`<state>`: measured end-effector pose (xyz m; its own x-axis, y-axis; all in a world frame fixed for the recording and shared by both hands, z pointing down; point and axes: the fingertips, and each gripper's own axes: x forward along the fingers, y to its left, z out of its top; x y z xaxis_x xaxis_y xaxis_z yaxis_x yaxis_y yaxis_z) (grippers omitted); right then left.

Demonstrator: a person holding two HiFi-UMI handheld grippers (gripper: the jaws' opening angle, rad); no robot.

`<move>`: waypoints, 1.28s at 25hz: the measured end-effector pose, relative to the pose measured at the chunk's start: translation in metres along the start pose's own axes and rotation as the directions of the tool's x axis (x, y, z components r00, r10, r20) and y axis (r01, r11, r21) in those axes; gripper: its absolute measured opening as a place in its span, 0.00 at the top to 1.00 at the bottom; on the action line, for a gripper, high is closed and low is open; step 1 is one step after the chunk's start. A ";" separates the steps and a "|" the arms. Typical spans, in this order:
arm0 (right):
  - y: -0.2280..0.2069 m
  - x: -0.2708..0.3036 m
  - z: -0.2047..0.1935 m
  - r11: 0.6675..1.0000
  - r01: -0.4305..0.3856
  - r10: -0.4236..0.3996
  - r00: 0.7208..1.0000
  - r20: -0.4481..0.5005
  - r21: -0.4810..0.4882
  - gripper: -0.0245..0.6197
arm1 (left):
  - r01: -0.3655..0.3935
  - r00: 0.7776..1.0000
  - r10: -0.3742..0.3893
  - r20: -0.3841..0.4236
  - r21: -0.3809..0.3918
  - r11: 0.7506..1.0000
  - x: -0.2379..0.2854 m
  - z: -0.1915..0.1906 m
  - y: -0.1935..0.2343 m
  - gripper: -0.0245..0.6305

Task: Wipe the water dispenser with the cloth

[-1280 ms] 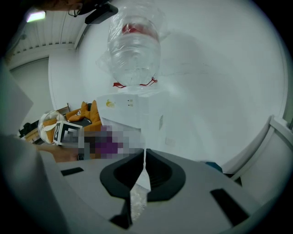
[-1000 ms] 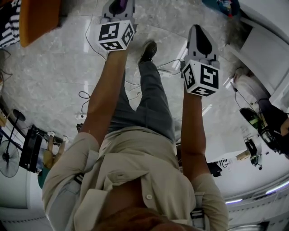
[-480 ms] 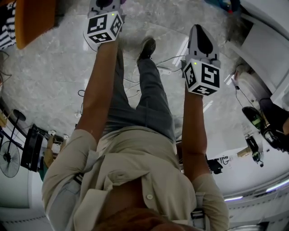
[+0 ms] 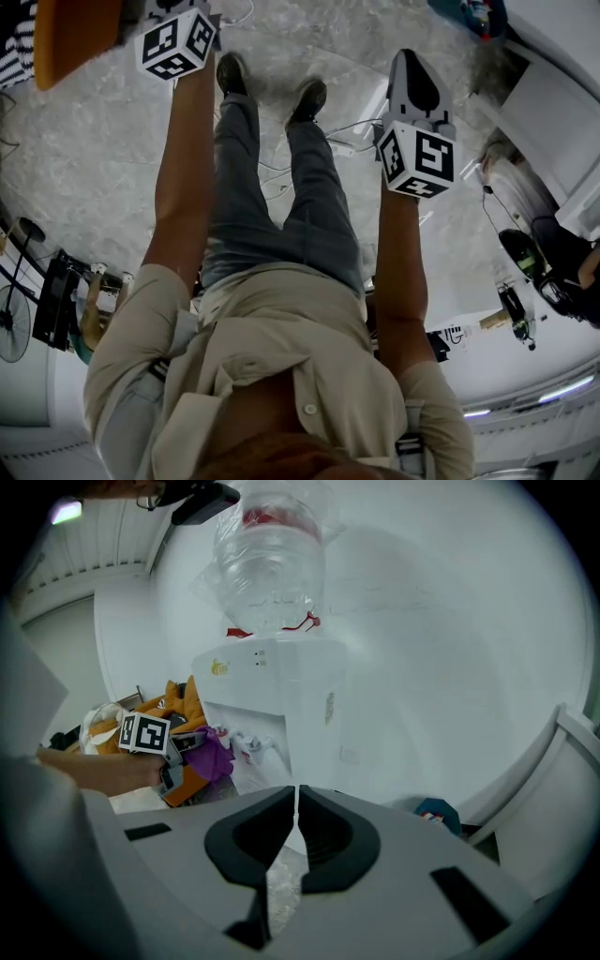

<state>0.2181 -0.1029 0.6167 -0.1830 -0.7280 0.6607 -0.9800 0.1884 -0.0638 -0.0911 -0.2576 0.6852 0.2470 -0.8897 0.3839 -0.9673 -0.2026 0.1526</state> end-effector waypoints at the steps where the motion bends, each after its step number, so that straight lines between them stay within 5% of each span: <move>1: 0.002 0.001 -0.001 1.000 -0.001 0.001 1.000 -0.004 0.002 0.92 | 0.010 1.000 -0.010 0.000 -0.004 1.000 0.003 0.001 -0.002 0.86; 5: 0.008 0.002 -0.003 1.000 -0.004 0.004 1.000 -0.008 0.004 0.92 | 0.064 0.998 -0.065 -0.024 -0.044 0.997 0.012 -0.013 -0.028 0.86; 10: -0.005 -0.003 -0.006 1.000 0.016 -0.016 1.000 -0.006 0.021 0.92 | 0.022 0.999 -0.034 -0.040 -0.259 0.966 0.016 -0.038 -0.051 0.89; 12: -0.013 -0.006 -0.012 0.999 0.028 -0.028 1.000 -0.012 0.030 0.92 | 0.041 0.996 -0.060 -0.059 -0.290 0.956 0.018 -0.049 -0.066 0.88; 16: -0.029 -0.014 -0.027 0.997 0.051 -0.050 0.998 -0.026 0.051 0.92 | 0.191 0.975 -0.211 -0.066 -0.227 0.955 0.026 -0.058 -0.139 0.88; 20: -0.043 -0.022 -0.038 0.995 0.071 -0.069 0.997 -0.031 0.064 0.92 | 0.206 0.969 -0.235 -0.076 -0.274 0.939 0.035 -0.067 -0.168 0.89; 26: -0.051 -0.025 -0.046 0.995 0.076 -0.073 0.996 -0.043 0.071 0.92 | 0.359 0.920 -0.379 -0.097 -0.173 0.917 0.032 -0.072 -0.222 0.89; 29: -0.047 -0.019 -0.044 0.996 0.064 -0.061 0.997 -0.040 0.060 0.92 | 0.348 0.926 -0.367 -0.093 -0.171 0.922 0.034 -0.075 -0.216 0.89; 32: -0.041 -0.014 -0.042 0.997 0.056 -0.055 0.998 -0.040 0.050 0.92 | 0.269 0.954 -0.286 -0.090 -0.158 0.950 0.034 -0.075 -0.172 0.89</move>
<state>0.2643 -0.0723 0.6413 -0.1261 -0.7105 0.6923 -0.9915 0.1138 -0.0637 0.0884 -0.2224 0.7405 0.5171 -0.7543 0.4046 -0.8432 -0.3678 0.3920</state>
